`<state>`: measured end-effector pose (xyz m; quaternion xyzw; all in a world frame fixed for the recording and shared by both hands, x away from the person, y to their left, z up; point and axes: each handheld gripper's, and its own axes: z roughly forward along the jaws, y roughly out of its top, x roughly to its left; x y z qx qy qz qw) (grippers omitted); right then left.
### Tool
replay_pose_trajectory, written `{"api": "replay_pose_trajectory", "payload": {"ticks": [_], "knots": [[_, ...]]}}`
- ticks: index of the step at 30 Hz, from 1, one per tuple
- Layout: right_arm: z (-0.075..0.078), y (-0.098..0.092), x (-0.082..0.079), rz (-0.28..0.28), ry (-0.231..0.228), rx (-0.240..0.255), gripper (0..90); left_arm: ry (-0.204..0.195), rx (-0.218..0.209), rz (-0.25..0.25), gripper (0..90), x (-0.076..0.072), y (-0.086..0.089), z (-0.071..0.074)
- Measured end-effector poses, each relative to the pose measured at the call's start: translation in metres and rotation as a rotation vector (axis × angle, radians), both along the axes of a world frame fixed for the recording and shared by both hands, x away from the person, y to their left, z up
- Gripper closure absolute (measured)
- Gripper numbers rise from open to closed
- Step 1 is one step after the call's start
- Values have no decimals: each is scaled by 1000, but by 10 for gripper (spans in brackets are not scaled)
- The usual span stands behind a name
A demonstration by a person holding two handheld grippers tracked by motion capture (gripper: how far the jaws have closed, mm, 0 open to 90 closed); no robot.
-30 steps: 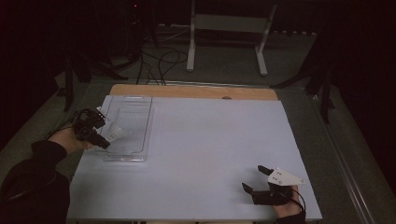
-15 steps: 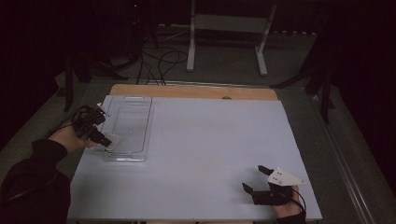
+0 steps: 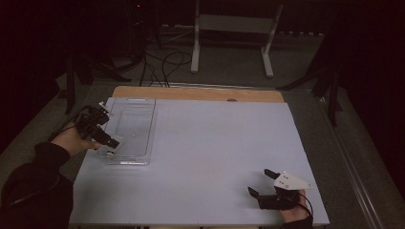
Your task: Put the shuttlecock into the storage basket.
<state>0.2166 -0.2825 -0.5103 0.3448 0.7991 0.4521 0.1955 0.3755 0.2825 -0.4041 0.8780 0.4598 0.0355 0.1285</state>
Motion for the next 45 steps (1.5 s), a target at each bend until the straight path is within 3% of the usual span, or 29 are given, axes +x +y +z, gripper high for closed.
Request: {"api": "replay_pose_trajectory", "payload": {"ticks": [2, 4, 7, 13, 17, 23, 26, 37, 45], "knots": [[0, 0, 0, -1, -1, 0, 111, -6, -26, -15, 153, -1, -2, 3], [0, 0, 0, -1, 0, 0, 111, -19, -18, -20, 135, -2, -4, 6], [0, 0, 0, 0, 1, -1, 111, -30, -33, -40, 1, -3, -8, 8], [-1, -1, 1, -2, 2, 0, 111, -86, -58, -71, 1, -6, -21, 14], [0, -1, 1, -2, 0, 0, 111, -86, -71, -93, 1, -6, -30, 15], [-1, -2, 2, -2, 2, 2, 111, -97, -90, -83, 1, -4, -38, 17], [-2, -1, 2, -1, 4, 1, 111, -119, -110, -87, 1, -3, -42, 18], [-1, -2, 1, -3, 4, 3, 111, -125, -181, -115, 1, 1, -56, 20], [-1, -2, 1, -3, 4, -3, 111, -128, -185, -162, 1, -1, -71, 22]]}}
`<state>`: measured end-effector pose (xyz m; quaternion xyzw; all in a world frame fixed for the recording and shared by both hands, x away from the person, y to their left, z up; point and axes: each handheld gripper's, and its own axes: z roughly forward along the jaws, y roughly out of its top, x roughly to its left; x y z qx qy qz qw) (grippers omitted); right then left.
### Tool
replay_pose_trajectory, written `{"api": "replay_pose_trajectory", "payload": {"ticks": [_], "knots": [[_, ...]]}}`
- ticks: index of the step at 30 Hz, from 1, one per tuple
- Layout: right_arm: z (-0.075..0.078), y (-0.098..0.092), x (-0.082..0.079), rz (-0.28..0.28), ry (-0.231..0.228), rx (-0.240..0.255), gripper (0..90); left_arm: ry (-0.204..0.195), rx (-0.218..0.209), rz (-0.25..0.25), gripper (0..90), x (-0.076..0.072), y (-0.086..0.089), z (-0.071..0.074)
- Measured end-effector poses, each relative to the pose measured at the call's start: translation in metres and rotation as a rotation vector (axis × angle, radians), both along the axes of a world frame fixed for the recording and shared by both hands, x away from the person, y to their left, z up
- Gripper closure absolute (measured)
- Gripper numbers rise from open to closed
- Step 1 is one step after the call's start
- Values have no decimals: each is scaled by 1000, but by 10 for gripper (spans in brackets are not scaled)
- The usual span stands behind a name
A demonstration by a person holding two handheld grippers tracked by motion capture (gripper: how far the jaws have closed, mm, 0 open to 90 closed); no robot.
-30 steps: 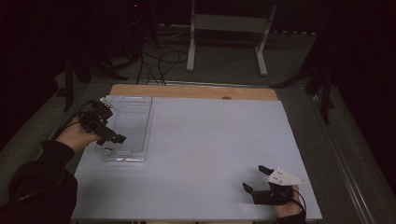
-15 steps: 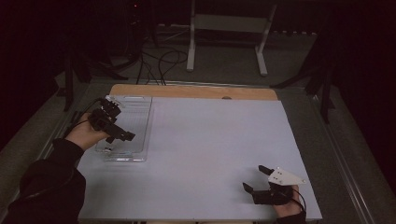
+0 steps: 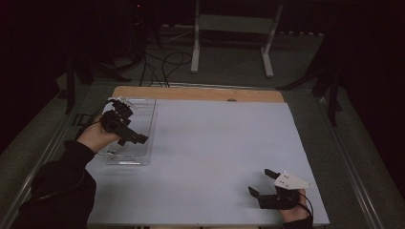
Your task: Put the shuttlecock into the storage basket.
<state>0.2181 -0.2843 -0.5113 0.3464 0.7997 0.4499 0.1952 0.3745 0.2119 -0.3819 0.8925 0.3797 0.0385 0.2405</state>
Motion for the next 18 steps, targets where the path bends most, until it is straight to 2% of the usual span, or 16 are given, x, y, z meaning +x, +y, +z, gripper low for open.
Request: {"api": "replay_pose_trajectory", "payload": {"ticks": [4, 9, 18], "knots": [[0, 0, 0, 1, 1, 0, 111, -2, 7, -15, 1, -1, -8, 1], [0, 0, 0, 0, 1, 0, 111, -41, 8, -30, 1, -4, -17, 4], [0, 0, 0, 1, 2, 1, 111, -42, 25, -89, 1, -7, -36, 3]]}}
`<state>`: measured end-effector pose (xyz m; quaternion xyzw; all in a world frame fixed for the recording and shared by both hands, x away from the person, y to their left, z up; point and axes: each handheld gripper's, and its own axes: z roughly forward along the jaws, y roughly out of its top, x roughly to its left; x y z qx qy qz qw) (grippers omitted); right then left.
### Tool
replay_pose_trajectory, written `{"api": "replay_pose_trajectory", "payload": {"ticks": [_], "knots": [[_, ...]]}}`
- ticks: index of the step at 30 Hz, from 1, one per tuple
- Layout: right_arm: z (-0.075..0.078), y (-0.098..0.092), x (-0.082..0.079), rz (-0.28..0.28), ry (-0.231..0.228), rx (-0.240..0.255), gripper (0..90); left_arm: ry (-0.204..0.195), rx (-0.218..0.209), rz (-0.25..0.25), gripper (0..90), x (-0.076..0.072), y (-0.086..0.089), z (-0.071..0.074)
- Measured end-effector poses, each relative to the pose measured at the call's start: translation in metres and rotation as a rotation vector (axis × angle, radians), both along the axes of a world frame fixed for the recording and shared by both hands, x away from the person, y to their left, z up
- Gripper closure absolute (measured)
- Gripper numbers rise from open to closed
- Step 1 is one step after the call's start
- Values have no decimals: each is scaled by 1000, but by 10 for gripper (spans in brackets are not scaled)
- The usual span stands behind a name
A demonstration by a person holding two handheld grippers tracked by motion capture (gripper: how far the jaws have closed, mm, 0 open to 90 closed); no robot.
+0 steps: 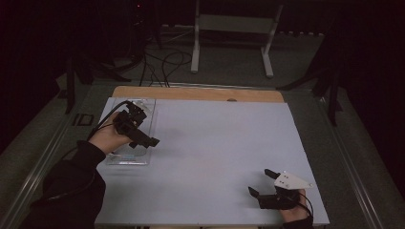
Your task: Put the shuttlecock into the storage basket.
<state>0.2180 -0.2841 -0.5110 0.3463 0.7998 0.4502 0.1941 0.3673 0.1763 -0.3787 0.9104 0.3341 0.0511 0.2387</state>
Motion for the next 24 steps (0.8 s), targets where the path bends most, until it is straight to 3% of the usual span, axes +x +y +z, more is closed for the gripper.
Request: {"api": "replay_pose_trajectory", "payload": {"ticks": [21, 24], "knots": [[0, 0, 0, 1, 1, 2, 111, -26, -1, -104, 1, -12, -33, -5], [0, 0, 0, 2, -1, 2, 111, -25, 15, -137, 1, -14, -40, -9]]}}
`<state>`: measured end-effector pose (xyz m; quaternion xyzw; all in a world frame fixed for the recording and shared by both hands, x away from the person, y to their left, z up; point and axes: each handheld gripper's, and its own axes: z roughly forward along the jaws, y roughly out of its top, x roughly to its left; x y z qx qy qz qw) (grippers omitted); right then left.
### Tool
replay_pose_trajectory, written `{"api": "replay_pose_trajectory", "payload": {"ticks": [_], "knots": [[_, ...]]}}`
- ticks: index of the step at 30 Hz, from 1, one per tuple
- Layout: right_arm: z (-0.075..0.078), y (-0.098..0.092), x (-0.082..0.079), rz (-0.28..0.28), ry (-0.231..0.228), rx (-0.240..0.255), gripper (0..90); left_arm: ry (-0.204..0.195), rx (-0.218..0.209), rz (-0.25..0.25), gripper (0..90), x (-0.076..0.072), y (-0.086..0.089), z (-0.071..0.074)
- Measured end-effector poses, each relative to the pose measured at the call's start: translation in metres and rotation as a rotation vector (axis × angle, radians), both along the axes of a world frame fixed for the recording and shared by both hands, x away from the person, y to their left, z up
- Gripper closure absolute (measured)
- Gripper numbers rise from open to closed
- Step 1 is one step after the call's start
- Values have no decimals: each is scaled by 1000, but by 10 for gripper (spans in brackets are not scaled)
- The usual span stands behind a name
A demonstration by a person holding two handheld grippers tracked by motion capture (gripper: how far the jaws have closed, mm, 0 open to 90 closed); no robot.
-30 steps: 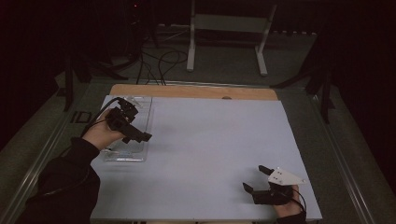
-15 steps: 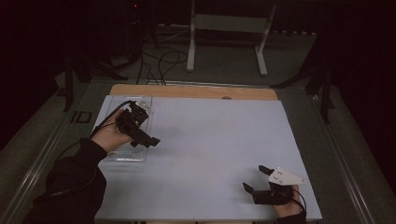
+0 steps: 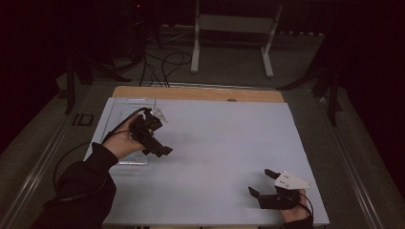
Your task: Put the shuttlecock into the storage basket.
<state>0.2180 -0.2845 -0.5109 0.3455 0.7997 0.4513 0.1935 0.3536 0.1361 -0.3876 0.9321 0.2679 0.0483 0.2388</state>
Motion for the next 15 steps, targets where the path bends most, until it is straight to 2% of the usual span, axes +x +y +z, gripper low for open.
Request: {"api": "replay_pose_trajectory", "payload": {"ticks": [3, 8, 15], "knots": [[0, 0, 0, 0, 0, 0, 111, 7, -11, -10, 1, -2, -4, -3], [0, 0, 0, 0, 2, 1, 111, 9, -3, -45, 1, -5, -13, -9], [0, 0, 0, -3, -2, 0, 111, 22, -24, -54, 1, -8, -23, -18]]}}
